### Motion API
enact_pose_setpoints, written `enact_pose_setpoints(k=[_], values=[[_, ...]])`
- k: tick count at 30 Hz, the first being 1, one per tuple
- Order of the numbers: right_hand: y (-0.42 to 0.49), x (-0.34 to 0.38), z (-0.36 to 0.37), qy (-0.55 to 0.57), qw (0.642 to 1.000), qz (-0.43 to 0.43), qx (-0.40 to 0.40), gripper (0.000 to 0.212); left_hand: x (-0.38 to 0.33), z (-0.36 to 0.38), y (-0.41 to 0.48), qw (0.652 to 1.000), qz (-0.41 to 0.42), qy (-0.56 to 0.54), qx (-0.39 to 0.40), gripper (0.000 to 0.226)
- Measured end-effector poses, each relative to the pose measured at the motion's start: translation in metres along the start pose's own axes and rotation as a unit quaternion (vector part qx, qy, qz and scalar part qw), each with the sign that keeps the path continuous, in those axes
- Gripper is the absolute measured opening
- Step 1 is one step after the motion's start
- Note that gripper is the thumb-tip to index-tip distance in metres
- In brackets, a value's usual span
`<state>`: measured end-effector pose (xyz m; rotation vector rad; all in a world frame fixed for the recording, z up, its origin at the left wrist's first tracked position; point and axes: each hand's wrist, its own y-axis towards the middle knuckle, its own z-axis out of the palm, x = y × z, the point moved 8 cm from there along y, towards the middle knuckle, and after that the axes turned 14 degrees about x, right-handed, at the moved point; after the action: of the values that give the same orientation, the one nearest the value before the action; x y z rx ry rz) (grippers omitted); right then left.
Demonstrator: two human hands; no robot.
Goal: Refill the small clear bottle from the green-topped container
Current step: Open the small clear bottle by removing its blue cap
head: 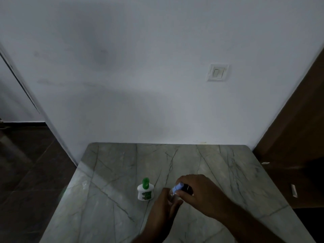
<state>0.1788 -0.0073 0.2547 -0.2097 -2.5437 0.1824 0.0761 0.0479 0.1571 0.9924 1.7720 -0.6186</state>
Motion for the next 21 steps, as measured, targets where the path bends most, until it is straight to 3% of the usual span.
enact_pose_setpoints(k=[2, 6, 8, 13, 18, 21], values=[[-0.001, 0.002, 0.002, -0.001, 1.000, -0.009, 0.018, 0.028, -0.004, -0.003, -0.002, 1.000, 0.009, 0.004, -0.013, 0.028], [-0.003, 0.005, -0.006, -0.051, 0.998, 0.022, -0.017, 0.057, -0.009, -0.004, -0.003, 0.999, 0.030, 0.022, -0.014, 0.025], [-0.001, 0.007, -0.012, -0.063, 0.997, 0.034, -0.037, 0.050, -0.010, -0.004, -0.002, 1.000, 0.024, 0.007, -0.012, 0.031], [0.001, 0.023, -0.015, -0.093, 0.996, 0.000, 0.005, 0.018, -0.008, -0.004, -0.001, 1.000, 0.001, 0.008, -0.015, 0.035], [-0.001, 0.031, -0.014, -0.050, 0.998, -0.024, 0.021, 0.030, -0.011, -0.005, -0.001, 1.000, 0.012, -0.009, -0.019, 0.030], [0.000, 0.026, -0.017, -0.048, 0.999, 0.017, -0.014, 0.043, -0.010, -0.005, -0.002, 1.000, 0.012, 0.007, -0.020, 0.016]])
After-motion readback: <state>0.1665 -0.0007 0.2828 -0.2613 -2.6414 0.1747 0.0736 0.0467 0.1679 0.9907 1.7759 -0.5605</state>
